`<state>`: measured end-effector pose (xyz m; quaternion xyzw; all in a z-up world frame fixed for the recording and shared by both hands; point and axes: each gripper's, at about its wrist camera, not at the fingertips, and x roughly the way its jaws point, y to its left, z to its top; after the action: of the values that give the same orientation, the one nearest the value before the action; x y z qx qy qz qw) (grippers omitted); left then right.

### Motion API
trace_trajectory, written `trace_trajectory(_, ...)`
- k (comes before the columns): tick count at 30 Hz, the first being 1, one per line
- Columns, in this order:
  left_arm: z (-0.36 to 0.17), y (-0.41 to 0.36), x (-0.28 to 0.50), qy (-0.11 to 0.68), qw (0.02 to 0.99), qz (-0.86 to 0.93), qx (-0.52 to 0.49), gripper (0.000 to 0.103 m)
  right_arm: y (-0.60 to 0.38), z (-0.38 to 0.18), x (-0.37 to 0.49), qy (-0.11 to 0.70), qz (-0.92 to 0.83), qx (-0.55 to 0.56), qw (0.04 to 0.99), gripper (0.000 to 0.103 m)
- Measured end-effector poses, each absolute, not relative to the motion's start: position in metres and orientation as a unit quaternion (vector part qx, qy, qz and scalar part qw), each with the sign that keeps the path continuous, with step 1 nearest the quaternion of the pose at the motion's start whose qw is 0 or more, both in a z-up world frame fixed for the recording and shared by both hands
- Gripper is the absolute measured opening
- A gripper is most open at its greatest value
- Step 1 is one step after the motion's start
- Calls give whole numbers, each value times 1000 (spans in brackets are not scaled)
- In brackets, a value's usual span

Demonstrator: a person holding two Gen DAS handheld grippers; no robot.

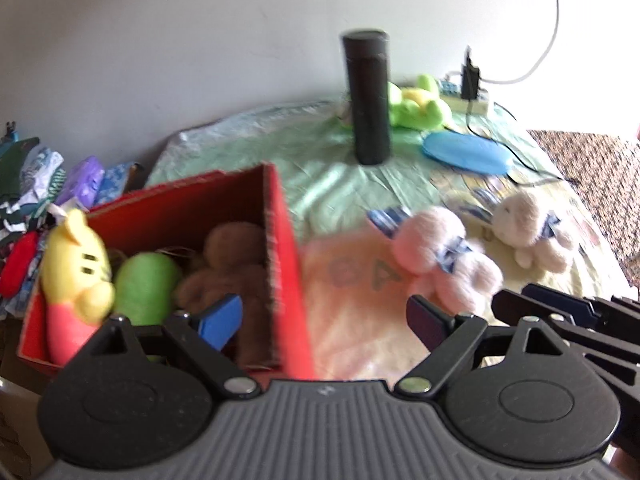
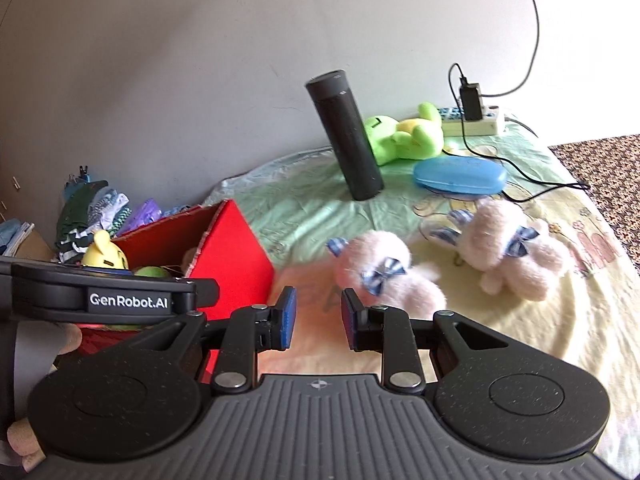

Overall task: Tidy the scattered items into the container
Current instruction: 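Withdraw the right gripper from the box toward the white bunny, then grasp the white bunny with the blue bow using the right gripper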

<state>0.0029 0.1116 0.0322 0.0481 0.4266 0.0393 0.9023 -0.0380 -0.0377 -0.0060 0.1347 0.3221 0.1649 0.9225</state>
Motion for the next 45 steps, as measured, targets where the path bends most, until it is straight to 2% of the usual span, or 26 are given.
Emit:
trace_trajectory(5, 12, 85, 1, 425, 899, 54, 91, 89, -58, -22, -31, 350, 166, 138, 912, 26)
trace_trajectory(9, 7, 77, 0, 439, 896, 23, 63, 88, -74, -34, -26, 368, 162, 144, 904, 26)
trace_trajectory(13, -2, 60, 0, 431, 899, 14, 79, 88, -91, -42, -20, 379, 151, 153, 900, 26)
trace_trajectory(23, -41, 61, 33, 454, 890, -42, -21, 88, -124, -59, 6, 395, 147, 173, 890, 26)
trace_trajectory(32, -69, 65, 66, 453, 887, -65, -63, 88, -131, -76, 45, 409, 182, 235, 863, 27)
trace_trajectory(34, -73, 68, 71, 453, 885, -71, -83, 86, -130, -80, 55, 412, 194, 247, 855, 30)
trace_trajectory(35, -74, 69, 74, 452, 885, -69, -85, 85, -128, -82, 61, 416, 200, 251, 851, 35)
trace_trajectory(37, -78, 70, 81, 455, 884, -64, -83, 77, -124, -87, 71, 420, 204, 253, 847, 40)
trace_trajectory(41, -88, 75, 96, 472, 872, -73, -104, 71, -116, -96, 86, 433, 223, 242, 839, 41)
trace_trajectory(45, -91, 71, 100, 467, 873, -87, -109, 71, -114, -104, 97, 441, 225, 230, 838, 40)
